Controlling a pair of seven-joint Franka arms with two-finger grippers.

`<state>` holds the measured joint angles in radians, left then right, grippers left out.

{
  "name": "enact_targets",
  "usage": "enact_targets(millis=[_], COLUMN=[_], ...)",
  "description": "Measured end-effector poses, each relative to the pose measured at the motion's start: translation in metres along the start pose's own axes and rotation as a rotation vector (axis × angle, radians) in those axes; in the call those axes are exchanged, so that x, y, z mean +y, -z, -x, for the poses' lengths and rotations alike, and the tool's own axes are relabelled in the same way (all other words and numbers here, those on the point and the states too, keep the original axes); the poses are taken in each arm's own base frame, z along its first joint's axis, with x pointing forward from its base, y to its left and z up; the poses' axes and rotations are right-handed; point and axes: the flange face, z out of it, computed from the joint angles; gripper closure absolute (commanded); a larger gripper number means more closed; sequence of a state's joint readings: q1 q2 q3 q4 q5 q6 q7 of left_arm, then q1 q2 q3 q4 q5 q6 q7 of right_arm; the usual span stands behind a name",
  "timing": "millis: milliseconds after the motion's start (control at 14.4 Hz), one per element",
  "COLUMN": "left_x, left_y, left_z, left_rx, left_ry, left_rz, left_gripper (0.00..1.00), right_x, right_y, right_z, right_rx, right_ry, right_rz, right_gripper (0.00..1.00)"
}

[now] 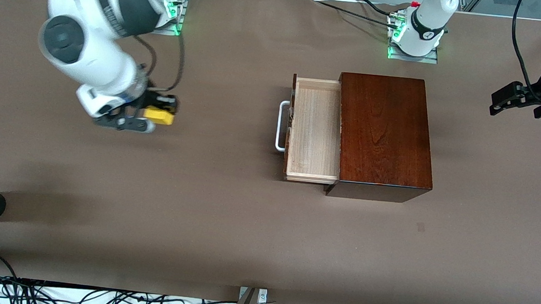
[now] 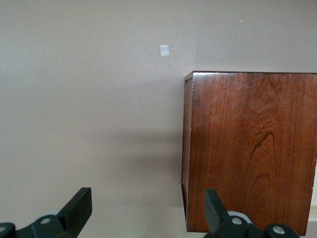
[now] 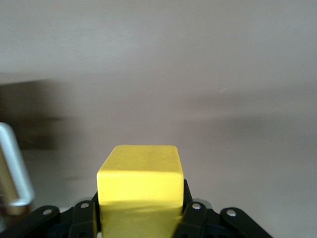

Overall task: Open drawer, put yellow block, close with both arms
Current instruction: 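Carry the yellow cube over the open drawer with the right gripper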

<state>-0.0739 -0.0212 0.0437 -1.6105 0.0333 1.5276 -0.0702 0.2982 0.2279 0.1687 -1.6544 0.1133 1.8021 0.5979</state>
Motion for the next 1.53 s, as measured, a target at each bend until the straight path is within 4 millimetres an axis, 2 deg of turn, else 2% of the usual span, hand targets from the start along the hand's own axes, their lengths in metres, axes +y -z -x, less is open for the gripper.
enact_targets(millis=[209,348,627,905,1114,1323,1532], left_x=[-0.001,-0.001,-0.002,-0.001,-0.001,-0.001,-0.001], left_y=[-0.001,-0.001,-0.003,-0.005,-0.005,-0.005,-0.005], left_z=[-0.001,-0.001,-0.003,-0.004,-0.005,-0.005,-0.005], left_rx=[0.001,0.0,-0.004,-0.007,-0.006,-0.006,-0.006], left_ry=[0.002,0.003,0.003,0.003,0.003,0.004,0.003], left_rz=[0.0,0.0,0.0,-0.001,-0.001,-0.001,-0.001], left_gripper=[0.0,0.0,0.0,0.0,0.0,0.0,0.0], right_x=[-0.093,-0.146,-0.217,-0.267,-0.297,-0.313,-0.316], right_y=[-0.006,-0.013,-0.035,-0.086,-0.118,-0.138,-0.156], right_z=[0.041,0.064,0.093,0.12,0.136,0.141,0.135], right_rx=[0.009,0.015,0.017,0.026,0.035,0.046,0.039], right_ry=[-0.151,-0.261,-0.48,-0.67,-0.772,-0.87,-0.954], right_rz=[-0.023,-0.053,-0.125,-0.181,-0.189,-0.207,-0.216], right_gripper=[0.96,0.96,0.95,0.95,0.94,0.91,0.9])
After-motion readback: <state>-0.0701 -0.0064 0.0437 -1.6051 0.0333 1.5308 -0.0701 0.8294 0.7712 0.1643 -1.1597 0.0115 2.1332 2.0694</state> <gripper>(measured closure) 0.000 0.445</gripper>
